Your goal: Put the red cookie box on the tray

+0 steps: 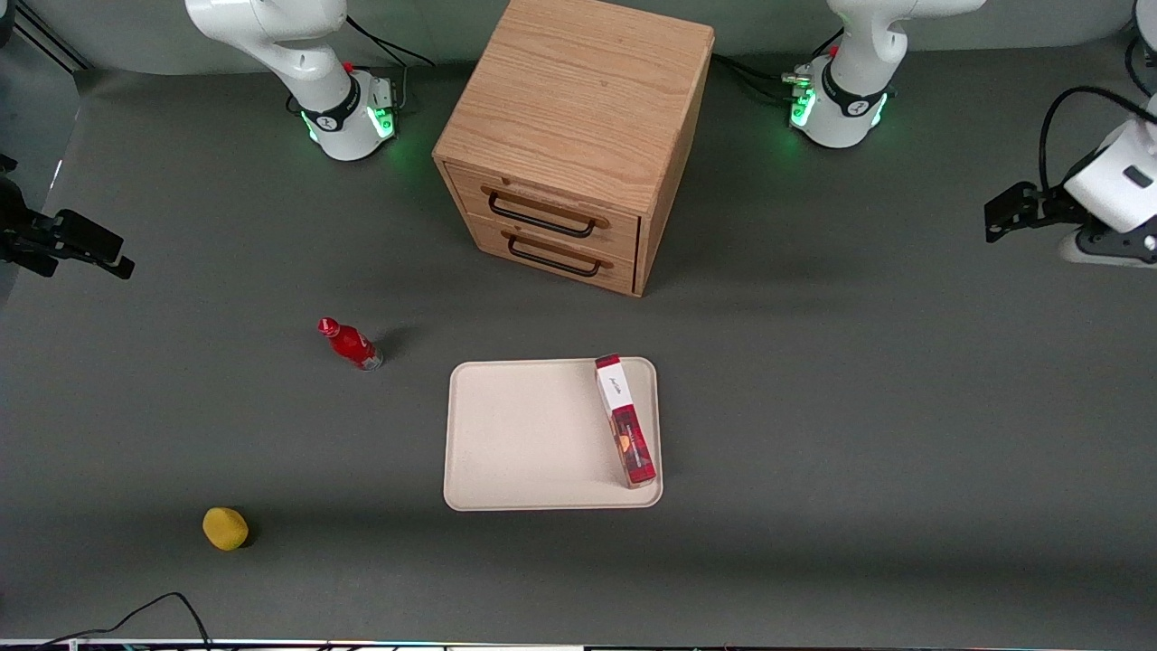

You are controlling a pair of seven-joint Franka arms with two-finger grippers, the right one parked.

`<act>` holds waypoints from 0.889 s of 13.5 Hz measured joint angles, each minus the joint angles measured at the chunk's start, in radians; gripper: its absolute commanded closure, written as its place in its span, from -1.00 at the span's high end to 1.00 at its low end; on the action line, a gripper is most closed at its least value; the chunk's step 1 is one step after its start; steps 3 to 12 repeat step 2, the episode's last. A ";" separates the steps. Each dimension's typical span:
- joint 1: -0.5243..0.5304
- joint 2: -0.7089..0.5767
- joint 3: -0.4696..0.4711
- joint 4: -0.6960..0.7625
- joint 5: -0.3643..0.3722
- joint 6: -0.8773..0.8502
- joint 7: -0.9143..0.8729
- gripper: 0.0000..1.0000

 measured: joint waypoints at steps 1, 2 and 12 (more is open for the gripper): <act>-0.005 0.000 0.002 0.020 0.000 -0.013 0.000 1.00; -0.009 0.000 0.006 0.031 0.000 -0.019 0.000 1.00; -0.009 0.000 0.006 0.031 0.000 -0.019 0.000 1.00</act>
